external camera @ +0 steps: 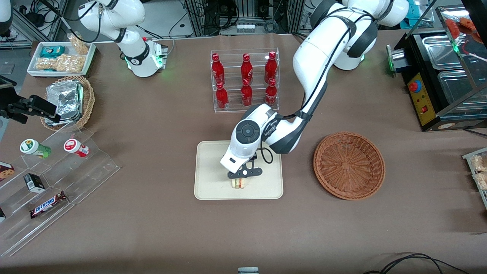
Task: Place sandwich from basket to tray
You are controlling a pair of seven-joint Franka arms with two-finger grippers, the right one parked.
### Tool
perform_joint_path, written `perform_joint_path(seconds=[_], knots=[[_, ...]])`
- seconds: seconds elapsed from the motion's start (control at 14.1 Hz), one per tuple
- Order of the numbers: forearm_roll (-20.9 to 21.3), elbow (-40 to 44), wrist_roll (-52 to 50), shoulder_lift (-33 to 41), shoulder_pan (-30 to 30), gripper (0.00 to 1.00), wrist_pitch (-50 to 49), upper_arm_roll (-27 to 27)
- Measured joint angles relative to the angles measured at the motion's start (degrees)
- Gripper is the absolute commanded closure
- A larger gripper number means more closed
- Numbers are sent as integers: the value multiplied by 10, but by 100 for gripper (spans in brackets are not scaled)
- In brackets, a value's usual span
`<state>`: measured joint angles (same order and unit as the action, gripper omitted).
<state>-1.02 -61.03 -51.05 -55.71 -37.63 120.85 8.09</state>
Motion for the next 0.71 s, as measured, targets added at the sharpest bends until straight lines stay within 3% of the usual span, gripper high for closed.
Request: perform_joint_path(seconds=[0.28,0.71], knots=[[0,22,-16,21,2,0,-44,-1],[23,27,-15,165,39,0,-252,-15]])
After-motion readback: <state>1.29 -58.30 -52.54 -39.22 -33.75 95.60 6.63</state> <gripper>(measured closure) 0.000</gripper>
